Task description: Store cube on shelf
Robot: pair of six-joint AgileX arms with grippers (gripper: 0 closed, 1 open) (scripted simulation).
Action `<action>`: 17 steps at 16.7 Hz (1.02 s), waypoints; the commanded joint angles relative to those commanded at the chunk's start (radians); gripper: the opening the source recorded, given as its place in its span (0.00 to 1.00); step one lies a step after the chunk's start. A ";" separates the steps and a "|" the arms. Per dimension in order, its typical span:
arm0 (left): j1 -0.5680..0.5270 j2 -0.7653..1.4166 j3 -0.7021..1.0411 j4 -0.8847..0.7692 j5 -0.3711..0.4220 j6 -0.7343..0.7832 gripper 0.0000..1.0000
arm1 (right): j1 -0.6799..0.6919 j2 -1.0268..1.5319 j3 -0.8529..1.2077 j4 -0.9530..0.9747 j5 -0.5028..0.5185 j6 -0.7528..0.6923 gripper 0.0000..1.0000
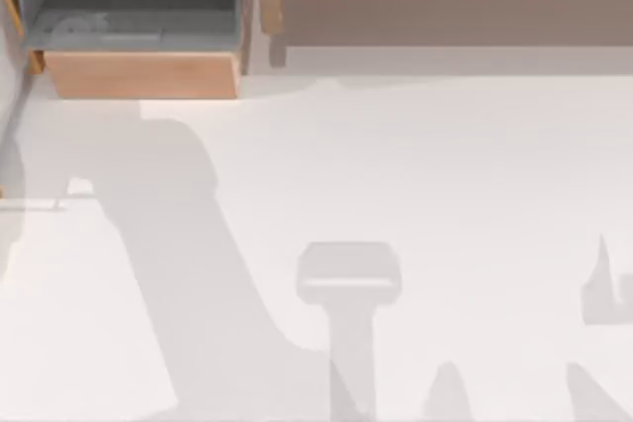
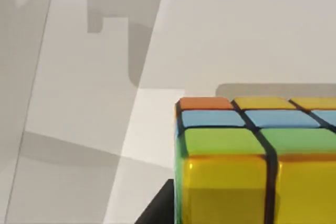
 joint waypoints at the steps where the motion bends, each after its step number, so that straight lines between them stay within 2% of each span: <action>1: -0.005 -0.022 -0.012 0.002 -0.008 0.000 0.00 | 0.000 0.000 0.000 0.000 0.000 0.000 1.00; 5: -0.055 -0.161 -0.095 0.027 -0.065 0.003 0.00 | 0.000 0.000 0.000 0.000 0.000 0.000 1.00; 9: -0.168 -0.319 -0.236 0.101 -0.151 0.009 0.00 | 0.000 0.000 0.000 0.000 0.000 0.000 1.00; 13: -0.342 -0.425 -0.429 0.234 -0.253 0.015 0.00 | 0.000 0.000 0.000 0.000 0.000 0.000 1.00; 17: -0.555 -0.468 -0.635 0.437 -0.362 0.023 0.00 | 0.000 0.000 0.000 0.000 0.000 0.000 1.00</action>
